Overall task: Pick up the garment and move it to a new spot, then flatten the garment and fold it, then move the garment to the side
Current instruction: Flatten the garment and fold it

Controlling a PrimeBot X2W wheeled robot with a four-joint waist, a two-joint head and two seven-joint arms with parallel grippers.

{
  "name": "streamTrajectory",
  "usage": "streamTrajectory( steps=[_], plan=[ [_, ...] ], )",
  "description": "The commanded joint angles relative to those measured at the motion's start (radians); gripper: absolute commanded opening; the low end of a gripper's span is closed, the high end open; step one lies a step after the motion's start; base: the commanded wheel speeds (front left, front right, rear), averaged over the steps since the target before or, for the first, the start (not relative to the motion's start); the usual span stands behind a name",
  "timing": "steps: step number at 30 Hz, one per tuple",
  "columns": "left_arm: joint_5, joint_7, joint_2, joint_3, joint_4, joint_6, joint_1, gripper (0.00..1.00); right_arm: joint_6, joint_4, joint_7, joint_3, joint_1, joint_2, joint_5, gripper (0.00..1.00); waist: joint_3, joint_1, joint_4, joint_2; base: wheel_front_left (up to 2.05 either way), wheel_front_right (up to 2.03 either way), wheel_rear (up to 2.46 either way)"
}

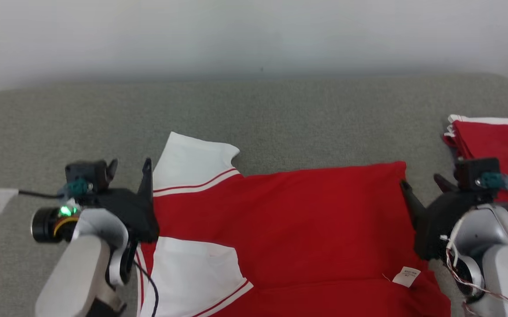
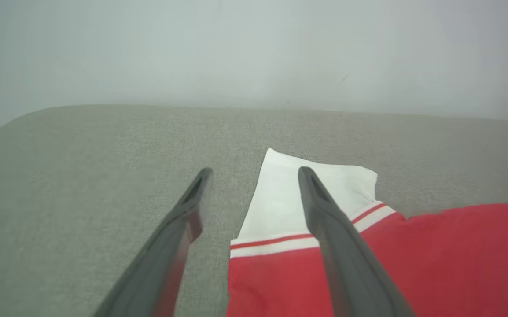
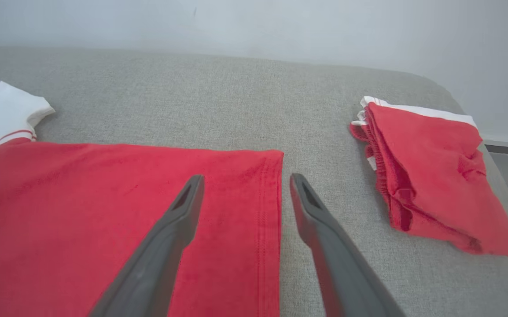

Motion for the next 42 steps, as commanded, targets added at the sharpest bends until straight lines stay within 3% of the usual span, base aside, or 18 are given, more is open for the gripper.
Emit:
streamTrajectory(
  steps=[1, 10, 16, 24, 25, 26, 28, 30, 31, 34, 35, 37, 38, 39, 40, 42],
  plan=[
    [0.015, 0.013, -0.002, -0.009, 0.05, -0.004, -0.067, 1.0, -0.003, 0.023, -0.011, 0.033, -0.045, -0.011, 0.004, 1.0, 0.132, -0.0003, -0.08, -0.0001, 0.0, 0.0, 0.0],
    [0.057, 0.103, 0.045, -0.031, 0.301, -0.004, -0.346, 1.0, -0.003, 0.113, -0.07, 0.156, -0.235, -0.009, 0.025, 1.0, 0.287, -0.0003, -0.179, -0.0001, 0.0, 0.0, 0.0],
    [0.058, 0.127, 0.051, -0.016, 0.399, 0.045, -0.441, 1.0, -0.003, 0.152, -0.105, 0.171, -0.268, -0.017, 0.029, 1.0, 0.327, -0.0003, -0.195, -0.0001, 0.0, 0.0, 0.0],
    [0.072, 0.14, 0.053, -0.034, 0.481, 0.061, -0.482, 1.0, -0.003, 0.155, -0.118, 0.181, -0.286, -0.024, 0.034, 1.0, 0.344, -0.0003, -0.197, -0.0001, 0.0, 0.0, 0.0],
    [0.066, 0.148, 0.049, -0.035, 0.491, 0.056, -0.484, 0.82, -0.003, 0.156, -0.118, 0.181, -0.29, -0.025, 0.034, 1.0, 0.343, -0.0003, -0.196, -0.0001, 0.0, 0.0, 0.0],
    [0.065, 0.155, 0.045, -0.038, 0.502, 0.053, -0.483, 0.47, -0.003, 0.158, -0.119, 0.18, -0.292, -0.026, 0.035, 1.0, 0.341, -0.0003, -0.194, -0.0001, 0.0, 0.0, 0.0],
    [0.057, 0.167, 0.037, -0.04, 0.519, 0.054, -0.479, 0.3, -0.003, 0.162, -0.118, 0.18, -0.292, -0.029, 0.035, 1.0, 0.333, -0.0003, -0.188, -0.0001, 0.0, 0.0, 0.0],
    [0.055, 0.169, 0.034, -0.043, 0.529, 0.057, -0.469, 0.34, -0.003, 0.166, -0.116, 0.178, -0.288, -0.033, 0.036, 1.0, 0.323, -0.0003, -0.183, -0.0001, 0.0, 0.0, 0.0],
    [0.054, 0.168, 0.032, -0.044, 0.53, 0.059, -0.463, 0.42, -0.003, 0.167, -0.115, 0.177, -0.285, -0.034, 0.035, 1.0, 0.317, -0.0003, -0.18, -0.0001, 0.0, 0.0, 0.0],
    [0.051, 0.163, 0.034, -0.045, 0.53, 0.065, -0.452, 0.51, -0.003, 0.17, -0.111, 0.177, -0.274, -0.039, 0.035, 1.0, 0.3, -0.0003, -0.175, -0.0001, 0.0, 0.0, 0.0],
    [0.05, 0.162, 0.037, -0.045, 0.528, 0.067, -0.452, 0.64, -0.003, 0.171, -0.109, 0.178, -0.272, -0.04, 0.034, 1.0, 0.296, -0.0003, -0.174, -0.0001, 0.0, 0.0, 0.0],
    [0.047, 0.155, 0.039, -0.045, 0.524, 0.069, -0.451, 0.78, -0.003, 0.169, -0.107, 0.179, -0.269, -0.04, 0.036, 1.0, 0.29, -0.0003, -0.172, -0.0001, 0.0, 0.0, 0.0],
    [0.047, 0.15, 0.04, -0.046, 0.52, 0.067, -0.451, 0.77, -0.003, 0.17, -0.106, 0.179, -0.267, -0.041, 0.036, 1.0, 0.288, -0.0003, -0.172, -0.0001, 0.0, 0.0, 0.0],
    [0.045, 0.146, 0.04, -0.046, 0.517, 0.066, -0.449, 0.74, -0.003, 0.172, -0.102, 0.18, -0.266, -0.043, 0.036, 1.0, 0.287, -0.0003, -0.172, -0.0001, 0.0, 0.0, 0.0],
    [0.043, 0.146, 0.04, -0.047, 0.516, 0.065, -0.449, 0.54, -0.003, 0.174, -0.096, 0.182, -0.265, -0.047, 0.036, 1.0, 0.286, -0.0003, -0.171, -0.0001, 0.0, 0.0, 0.0],
    [0.039, 0.149, 0.04, -0.048, 0.515, 0.06, -0.449, 0.25, -0.003, 0.174, -0.09, 0.185, -0.267, -0.05, 0.038, 1.0, 0.286, -0.0003, -0.17, -0.0001, 0.0, 0.0, 0.0]
  ],
)
